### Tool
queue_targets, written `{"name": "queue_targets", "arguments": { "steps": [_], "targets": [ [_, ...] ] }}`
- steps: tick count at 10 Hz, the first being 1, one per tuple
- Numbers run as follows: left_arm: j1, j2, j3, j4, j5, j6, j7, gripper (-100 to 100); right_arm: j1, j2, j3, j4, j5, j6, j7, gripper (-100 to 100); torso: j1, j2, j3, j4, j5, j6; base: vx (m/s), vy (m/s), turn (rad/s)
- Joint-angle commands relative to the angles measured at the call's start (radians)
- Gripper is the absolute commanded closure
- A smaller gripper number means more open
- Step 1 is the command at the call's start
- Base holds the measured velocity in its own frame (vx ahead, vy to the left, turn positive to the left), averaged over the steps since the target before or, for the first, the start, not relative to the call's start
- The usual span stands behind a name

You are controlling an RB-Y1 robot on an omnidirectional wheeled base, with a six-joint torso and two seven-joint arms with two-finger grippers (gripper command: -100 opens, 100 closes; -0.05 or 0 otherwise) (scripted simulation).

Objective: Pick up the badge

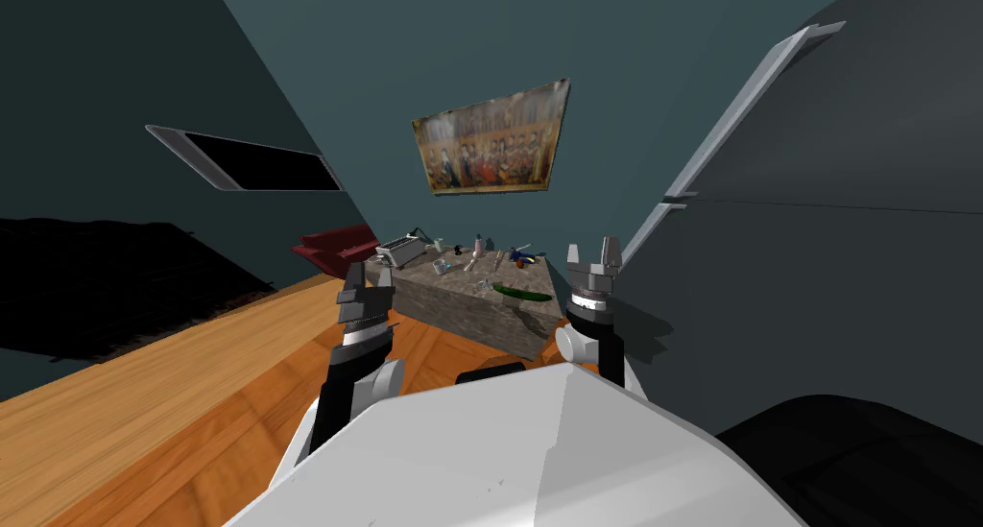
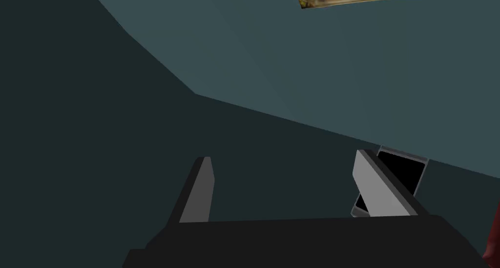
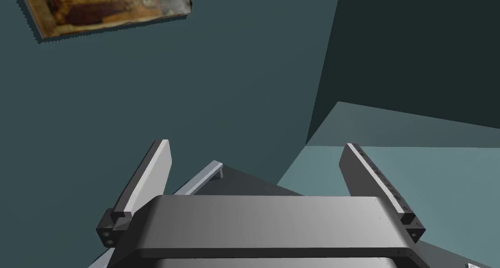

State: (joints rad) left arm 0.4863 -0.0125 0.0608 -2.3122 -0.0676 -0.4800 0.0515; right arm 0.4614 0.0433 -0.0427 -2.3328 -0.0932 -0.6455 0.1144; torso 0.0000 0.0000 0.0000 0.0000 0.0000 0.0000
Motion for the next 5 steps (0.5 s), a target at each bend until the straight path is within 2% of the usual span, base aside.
{"name": "queue_targets", "arguments": {
  "steps": [1,3,4,5],
  "targets": [
    [-0.035,0.035,-0.008,0.017,0.019,0.039,-0.004,-100,0.000,0.000,0.000,0.000,0.000,0.000,0.000,0,0.000,0.000,0.000,0.000,0.000,0.000,-0.015,-0.031,-0.036],
    [-0.085,0.068,-0.019,0.043,0.045,0.096,-0.010,-100,0.000,0.000,0.000,0.000,0.000,0.000,0.000,0,-0.003,0.001,0.001,0.000,-0.001,0.000,-0.037,-0.068,-0.043],
    [-0.085,0.068,-0.019,0.043,0.045,0.098,-0.010,-100,0.000,0.000,0.000,0.000,0.000,0.000,0.000,0,-0.005,0.002,0.001,0.000,-0.001,0.000,-0.032,-0.066,-0.013],
    [-0.118,0.084,-0.026,0.060,0.061,0.132,-0.014,-100,0.000,0.000,0.000,0.000,0.000,0.000,0.000,0,-0.005,0.002,0.001,0.000,-0.001,0.000,-0.022,-0.050,-0.028]
  ]
}}
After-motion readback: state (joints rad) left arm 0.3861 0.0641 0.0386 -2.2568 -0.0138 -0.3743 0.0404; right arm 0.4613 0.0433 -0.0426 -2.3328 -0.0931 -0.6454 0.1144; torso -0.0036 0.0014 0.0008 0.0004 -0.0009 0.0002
